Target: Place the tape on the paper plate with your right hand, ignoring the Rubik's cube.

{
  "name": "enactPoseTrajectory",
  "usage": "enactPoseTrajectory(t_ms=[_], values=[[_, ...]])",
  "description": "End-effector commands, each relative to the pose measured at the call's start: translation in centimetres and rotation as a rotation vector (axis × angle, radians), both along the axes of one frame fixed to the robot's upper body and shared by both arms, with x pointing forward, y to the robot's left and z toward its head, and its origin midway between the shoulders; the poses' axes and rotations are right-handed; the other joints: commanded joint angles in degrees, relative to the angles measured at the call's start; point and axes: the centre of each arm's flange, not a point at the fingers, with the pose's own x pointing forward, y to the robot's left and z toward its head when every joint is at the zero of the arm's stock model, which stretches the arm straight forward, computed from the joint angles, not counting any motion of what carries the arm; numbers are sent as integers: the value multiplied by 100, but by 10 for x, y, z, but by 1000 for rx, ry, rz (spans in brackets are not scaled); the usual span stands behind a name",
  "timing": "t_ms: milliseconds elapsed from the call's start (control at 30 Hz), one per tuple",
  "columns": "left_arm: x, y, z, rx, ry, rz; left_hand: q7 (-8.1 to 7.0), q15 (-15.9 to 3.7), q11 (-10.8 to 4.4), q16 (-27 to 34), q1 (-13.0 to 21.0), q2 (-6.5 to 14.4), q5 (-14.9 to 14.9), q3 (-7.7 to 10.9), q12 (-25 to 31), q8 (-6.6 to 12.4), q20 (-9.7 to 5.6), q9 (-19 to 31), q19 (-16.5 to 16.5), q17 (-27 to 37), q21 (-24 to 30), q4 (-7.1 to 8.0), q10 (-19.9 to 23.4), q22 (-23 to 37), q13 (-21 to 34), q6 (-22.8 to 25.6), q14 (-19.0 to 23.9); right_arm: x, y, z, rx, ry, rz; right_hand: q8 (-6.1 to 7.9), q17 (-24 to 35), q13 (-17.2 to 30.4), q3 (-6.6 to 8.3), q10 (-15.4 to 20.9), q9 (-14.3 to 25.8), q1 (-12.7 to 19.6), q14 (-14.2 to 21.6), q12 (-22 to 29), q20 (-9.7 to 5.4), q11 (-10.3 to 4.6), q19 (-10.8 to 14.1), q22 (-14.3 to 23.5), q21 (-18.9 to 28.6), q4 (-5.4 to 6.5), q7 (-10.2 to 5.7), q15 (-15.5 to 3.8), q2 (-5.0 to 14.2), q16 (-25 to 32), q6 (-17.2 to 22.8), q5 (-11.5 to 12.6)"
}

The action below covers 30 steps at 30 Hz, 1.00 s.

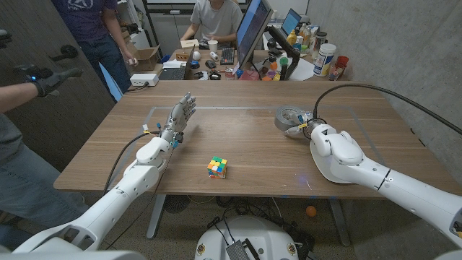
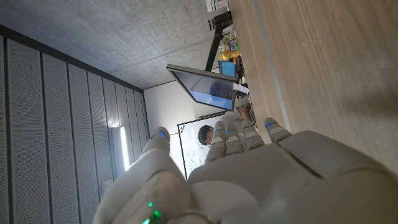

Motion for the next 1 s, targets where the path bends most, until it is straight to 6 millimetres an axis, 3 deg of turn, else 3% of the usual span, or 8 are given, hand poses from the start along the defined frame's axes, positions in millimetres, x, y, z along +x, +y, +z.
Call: enactPoseTrajectory(t_ms=[33,133,167,267,300,333,533,1000], values=[[1,1,-5,-10,10,5,-24,14,-3,31,-7,29,30,21,29,48,39,24,-14,17,30,-17,-15,8,24,46,15,1,-3,-19,6,-64,-23,128,7,30,181,368,26,336,308,115,1,-205,140,25,53,-29,-121,-117,94,124,422,114],[2,0,-5,-11,12,2,-16,11,0,30,-8,30,30,22,29,49,33,24,-9,17,33,-17,-15,9,24,49,13,0,0,-23,8,-117,-43,353,-11,90,480,1295,58,1010,1035,382,-3,-538,468,25,91,-58,-238,-401,253,331,1242,183],[2,-1,-5,-11,13,1,-17,13,-5,30,-8,30,30,22,29,49,33,24,-8,17,33,-17,-14,9,24,50,14,-1,0,-23,15,-124,-42,511,-17,148,548,1890,99,1185,1311,597,-1,-854,602,21,93,-42,-293,-506,294,393,1694,163],[3,-2,-5,-10,14,-2,-16,17,-5,29,-9,30,30,23,27,50,39,24,-9,18,33,-18,-18,9,24,53,12,-2,0,-25,24,-149,-32,1013,-2,269,639,3057,250,1621,1986,1042,-14,-1159,988,18,118,-36,-419,-806,393,536,2847,49],[4,-2,-6,-11,15,-2,-12,18,-16,28,-10,30,30,23,26,49,43,24,-14,18,31,-18,-20,9,24,53,10,-2,0,-26,31,-152,-28,1233,13,317,629,3451,337,1738,2211,1201,-16,-1205,1135,16,122,-14,-371,-922,455,590,3227,-14],[4,-2,-6,-11,16,-1,-11,17,-16,28,-10,30,30,23,27,49,41,25,-14,18,32,-19,-19,9,24,55,11,-2,0,-26,28,-163,-27,1477,49,372,595,3828,438,1873,2493,1356,-31,-1240,1322,13,133,0,-486,-1057,539,683,3601,-94],[5,-3,-6,-9,16,-4,-8,13,-23,27,-12,31,30,25,28,47,38,25,-14,18,33,-20,-16,10,24,54,10,-3,0,-27,41,-169,-22,1599,79,376,536,4149,433,2044,2712,1464,-32,-1258,1510,12,147,-14,-495,-1173,598,772,3841,-161],[4,-4,-5,-3,14,-7,-24,20,-11,25,-18,33,30,29,29,46,43,25,-17,18,35,-24,-10,11,24,59,9,-13,7,-9,59,-225,11,1633,96,325,468,4128,405,2182,2776,1402,-35,-1266,1630,10,145,-35,-500,-1111,584,802,3911,-198]])
